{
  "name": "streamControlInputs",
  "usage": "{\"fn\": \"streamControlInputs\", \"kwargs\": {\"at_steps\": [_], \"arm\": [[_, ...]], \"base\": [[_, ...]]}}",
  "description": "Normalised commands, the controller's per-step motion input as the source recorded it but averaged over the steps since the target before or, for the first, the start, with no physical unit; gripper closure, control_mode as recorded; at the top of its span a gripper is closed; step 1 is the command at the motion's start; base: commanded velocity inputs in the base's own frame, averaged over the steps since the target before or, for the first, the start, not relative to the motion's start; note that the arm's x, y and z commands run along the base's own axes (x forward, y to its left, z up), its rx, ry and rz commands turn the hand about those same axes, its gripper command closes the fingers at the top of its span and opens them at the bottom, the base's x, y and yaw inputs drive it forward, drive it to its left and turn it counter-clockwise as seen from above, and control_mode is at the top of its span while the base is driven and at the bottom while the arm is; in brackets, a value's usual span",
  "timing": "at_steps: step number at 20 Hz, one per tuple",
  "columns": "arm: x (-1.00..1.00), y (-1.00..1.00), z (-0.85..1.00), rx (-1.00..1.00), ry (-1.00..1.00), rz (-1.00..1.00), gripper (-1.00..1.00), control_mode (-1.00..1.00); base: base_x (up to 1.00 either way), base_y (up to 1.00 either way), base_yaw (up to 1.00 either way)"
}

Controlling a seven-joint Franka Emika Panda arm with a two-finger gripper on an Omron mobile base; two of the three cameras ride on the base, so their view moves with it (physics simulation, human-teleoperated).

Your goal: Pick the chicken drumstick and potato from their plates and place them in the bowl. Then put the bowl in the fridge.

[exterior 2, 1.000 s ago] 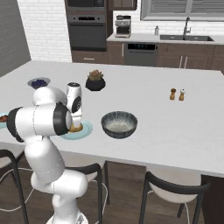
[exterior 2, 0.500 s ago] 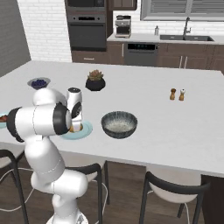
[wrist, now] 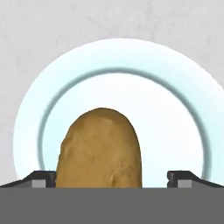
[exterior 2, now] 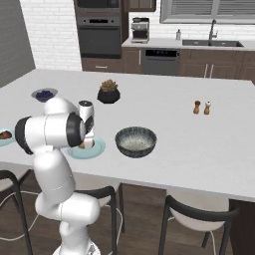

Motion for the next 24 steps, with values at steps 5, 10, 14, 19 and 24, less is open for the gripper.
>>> {"fn": "streamControlInputs", "kwargs": {"at_steps": [5,10,14,19,24], "arm": [[0.21,0.0,-0.3,0.0,0.0,0.0,-1.0,-1.0],[0.04,0.07,-0.62,0.0,-0.02,0.0,1.0,-1.0],[0.0,0.01,-0.49,0.0,-0.07,0.0,1.0,-1.0],[-0.29,-0.02,0.02,0.01,-0.06,0.0,1.0,-1.0],[-0.93,-0.26,0.86,0.04,-0.12,0.0,1.0,-1.0]], "base": [[0.0,0.0,0.0],[0.0,0.0,0.0],[0.0,0.0,0.0],[0.0,0.0,0.0],[0.0,0.0,0.0]]}}
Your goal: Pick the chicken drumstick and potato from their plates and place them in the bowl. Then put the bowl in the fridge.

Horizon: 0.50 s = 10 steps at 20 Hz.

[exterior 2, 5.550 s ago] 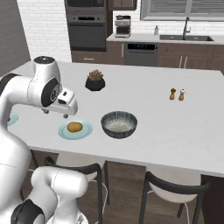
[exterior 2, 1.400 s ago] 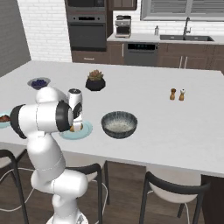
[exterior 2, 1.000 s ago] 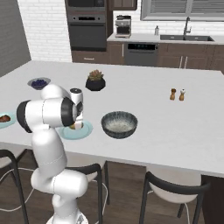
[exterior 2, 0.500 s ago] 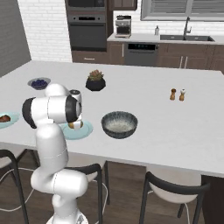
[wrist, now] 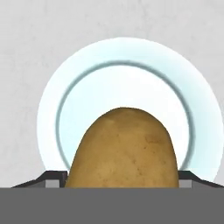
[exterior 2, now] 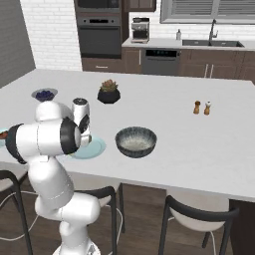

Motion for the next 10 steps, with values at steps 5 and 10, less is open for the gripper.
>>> {"fn": "streamControlInputs", "kwargs": {"at_steps": [5,10], "arm": [[-0.6,-0.42,1.0,0.01,-0.01,0.0,1.0,-1.0],[-0.13,-0.49,1.0,-0.05,0.05,0.0,1.0,-1.0]], "base": [[0.0,0.0,0.0],[0.0,0.0,0.0]]}}
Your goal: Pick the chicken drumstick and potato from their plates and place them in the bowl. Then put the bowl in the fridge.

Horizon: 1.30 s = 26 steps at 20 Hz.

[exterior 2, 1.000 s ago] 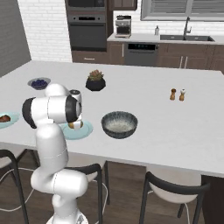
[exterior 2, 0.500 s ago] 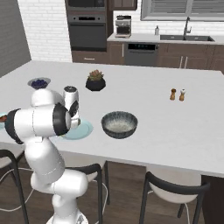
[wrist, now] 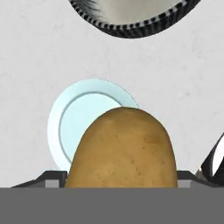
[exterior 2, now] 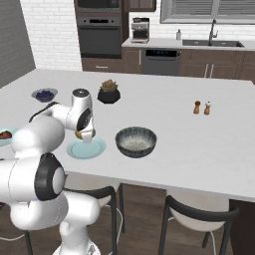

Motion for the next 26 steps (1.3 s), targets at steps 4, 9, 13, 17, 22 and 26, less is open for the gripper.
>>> {"fn": "streamControlInputs", "kwargs": {"at_steps": [4,9,13,17,22,26], "arm": [[0.0,-0.56,0.87,-0.18,0.13,0.01,1.0,-1.0],[0.0,-0.77,0.38,-0.25,0.06,0.03,1.0,-1.0],[0.0,-0.99,-0.03,-0.06,0.0,0.06,1.0,-1.0],[0.04,-0.98,-0.22,0.05,0.12,0.0,1.0,-1.0],[0.22,-0.56,-0.38,0.01,0.04,0.01,1.0,-1.0],[0.54,-0.17,-0.47,0.0,0.0,0.04,1.0,-1.0]], "base": [[0.0,0.0,0.0],[0.0,0.0,0.0],[0.0,0.0,0.0],[0.0,0.0,0.0],[0.0,0.0,0.0],[0.0,0.0,0.0]]}}
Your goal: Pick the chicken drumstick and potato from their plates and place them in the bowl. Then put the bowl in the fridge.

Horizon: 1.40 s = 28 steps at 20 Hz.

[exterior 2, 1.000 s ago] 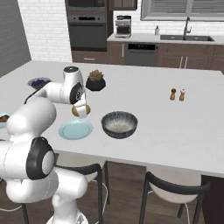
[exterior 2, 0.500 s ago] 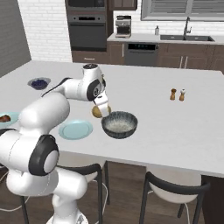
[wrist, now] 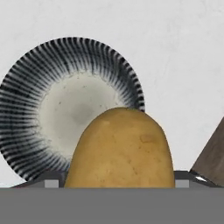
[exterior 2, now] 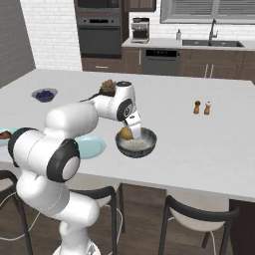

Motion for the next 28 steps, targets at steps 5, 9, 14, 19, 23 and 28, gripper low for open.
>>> {"fn": "streamControlInputs", "kwargs": {"at_steps": [5,9,14,19,23,28], "arm": [[0.36,-0.03,-0.52,0.0,0.0,0.03,1.0,-1.0],[0.15,0.0,-0.54,0.0,0.0,0.0,1.0,-1.0],[0.24,0.0,-0.35,0.01,0.03,0.0,-1.0,-1.0],[0.43,-0.12,-0.25,0.02,0.04,0.03,-1.0,-1.0],[0.27,-0.16,-0.11,0.03,0.02,0.06,-1.0,-1.0],[-0.08,-0.01,0.02,0.01,-0.01,0.05,-1.0,-1.0]], "base": [[0.0,0.0,0.0],[0.0,0.0,0.0],[0.0,0.0,0.0],[0.0,0.0,0.0],[0.0,0.0,0.0],[0.0,0.0,0.0]]}}
